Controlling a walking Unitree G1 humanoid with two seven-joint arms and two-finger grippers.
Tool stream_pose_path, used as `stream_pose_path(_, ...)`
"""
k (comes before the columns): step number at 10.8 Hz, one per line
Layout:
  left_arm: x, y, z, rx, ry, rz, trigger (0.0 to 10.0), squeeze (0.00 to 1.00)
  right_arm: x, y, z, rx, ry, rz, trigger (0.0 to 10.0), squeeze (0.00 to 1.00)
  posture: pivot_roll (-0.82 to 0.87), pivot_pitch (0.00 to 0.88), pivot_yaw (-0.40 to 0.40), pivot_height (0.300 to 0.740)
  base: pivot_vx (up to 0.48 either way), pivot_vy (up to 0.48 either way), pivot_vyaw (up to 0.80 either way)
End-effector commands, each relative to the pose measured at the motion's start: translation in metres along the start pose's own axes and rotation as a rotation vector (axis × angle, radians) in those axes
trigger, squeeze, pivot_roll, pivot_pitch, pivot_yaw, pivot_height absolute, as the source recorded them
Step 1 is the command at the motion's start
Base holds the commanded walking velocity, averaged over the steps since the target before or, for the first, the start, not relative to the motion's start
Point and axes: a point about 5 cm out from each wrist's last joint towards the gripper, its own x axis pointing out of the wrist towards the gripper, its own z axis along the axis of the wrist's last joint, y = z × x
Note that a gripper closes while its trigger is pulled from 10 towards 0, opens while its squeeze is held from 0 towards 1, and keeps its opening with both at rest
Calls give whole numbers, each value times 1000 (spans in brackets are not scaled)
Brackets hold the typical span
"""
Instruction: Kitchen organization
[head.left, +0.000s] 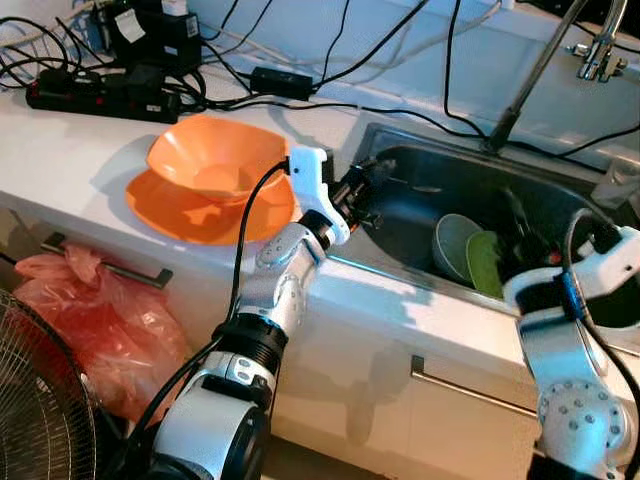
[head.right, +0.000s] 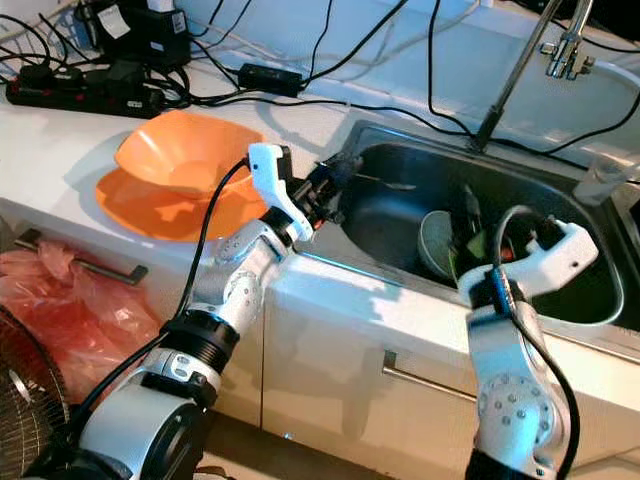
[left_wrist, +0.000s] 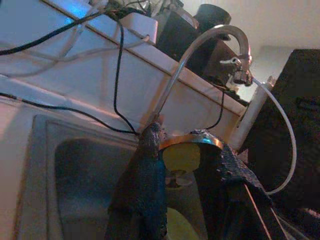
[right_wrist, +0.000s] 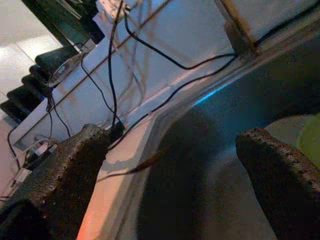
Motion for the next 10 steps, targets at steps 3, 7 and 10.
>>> stream_pose_path(3, 36, -55, 15, -65, -75, -140, 0, 0, 4, 8, -27, 187, 129, -21, 10000, 1000, 175, 3, -148, 740, 0, 0, 0)
stream_pose_path(7, 34, -59, 14, -104, -68, -135, 0, 0, 18, 24, -39, 270, 201, 48, 10000, 1000, 176, 17, -156, 740, 0, 0, 0)
stream_pose_path(10, 25, -59, 10, -157, -28, -130, 0, 0, 31, 32, -41, 395, 141, 145, 10000, 0, 208, 38, -155, 740, 0, 0, 0)
